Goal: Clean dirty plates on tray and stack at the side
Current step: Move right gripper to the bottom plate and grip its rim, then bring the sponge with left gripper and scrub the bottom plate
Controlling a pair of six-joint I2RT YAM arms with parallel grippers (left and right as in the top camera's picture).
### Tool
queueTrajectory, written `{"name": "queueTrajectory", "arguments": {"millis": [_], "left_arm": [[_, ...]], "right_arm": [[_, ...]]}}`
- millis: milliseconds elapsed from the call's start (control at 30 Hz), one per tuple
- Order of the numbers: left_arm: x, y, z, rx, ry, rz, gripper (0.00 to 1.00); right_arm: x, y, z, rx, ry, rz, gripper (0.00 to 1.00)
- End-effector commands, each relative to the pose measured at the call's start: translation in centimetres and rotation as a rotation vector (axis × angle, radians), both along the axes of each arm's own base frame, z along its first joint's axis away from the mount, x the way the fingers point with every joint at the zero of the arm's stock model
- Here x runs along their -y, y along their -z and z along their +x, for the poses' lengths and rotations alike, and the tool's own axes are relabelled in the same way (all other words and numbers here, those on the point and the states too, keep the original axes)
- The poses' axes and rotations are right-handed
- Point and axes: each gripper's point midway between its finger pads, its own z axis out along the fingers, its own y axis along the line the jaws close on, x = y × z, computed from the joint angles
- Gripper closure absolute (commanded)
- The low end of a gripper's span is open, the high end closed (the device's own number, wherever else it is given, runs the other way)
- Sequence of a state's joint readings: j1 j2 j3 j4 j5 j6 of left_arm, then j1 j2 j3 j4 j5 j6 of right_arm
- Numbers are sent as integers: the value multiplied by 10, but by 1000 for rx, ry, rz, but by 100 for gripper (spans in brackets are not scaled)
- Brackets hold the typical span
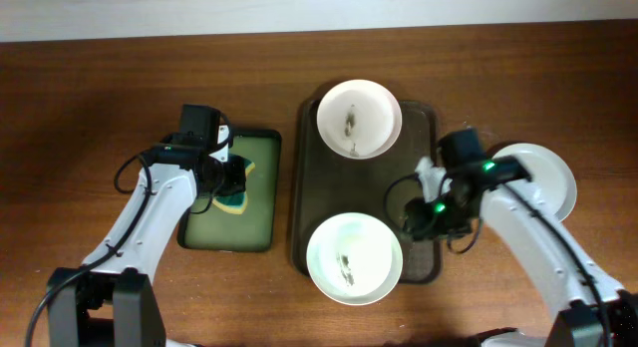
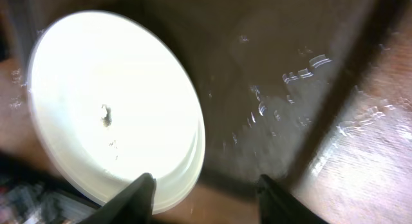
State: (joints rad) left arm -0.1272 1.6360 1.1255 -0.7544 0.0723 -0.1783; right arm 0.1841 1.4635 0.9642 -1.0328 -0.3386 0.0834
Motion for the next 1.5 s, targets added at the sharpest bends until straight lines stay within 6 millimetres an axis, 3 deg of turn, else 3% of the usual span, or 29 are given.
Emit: {"name": "queueTrajectory", "arguments": {"millis": [0,100,300,500,600,733,833,1000,1200,1300,1467], "left_arm": [[1,-12,3,39,15,-10,100],[1,-12,3,39,15,-10,100],[1,-12,3,39,15,-10,100],[1,-12,3,39,15,-10,100],[1,-13,4,43,15,-11,100],[0,-9,8,69,12,-4,100],[-8,14,5,71,-4,37,100],[-6,66,-8,-17,-67,4,100],[-5,98,-8,-72,-65,7,100],[0,89,-7,-84,-57,-19,100],[10,22,15,-79,-29,-40,100]], "right_arm": [[-20,34,-30,-32,-110,-11,52],[-21,62,-25,41,-80,-51,59],[-18,59,-1,119,-21,-26,96],[32,21,61,243,247,-182,96],[33,15,79,303,287,-164,96],[27,33,73,246,261,-174,96],[22,49,67,194,236,-186,96],[18,51,68,198,198,-172,96],[18,51,68,207,173,-173,96],[18,51,68,210,160,-174,96],[18,51,68,211,156,-175,96]]}}
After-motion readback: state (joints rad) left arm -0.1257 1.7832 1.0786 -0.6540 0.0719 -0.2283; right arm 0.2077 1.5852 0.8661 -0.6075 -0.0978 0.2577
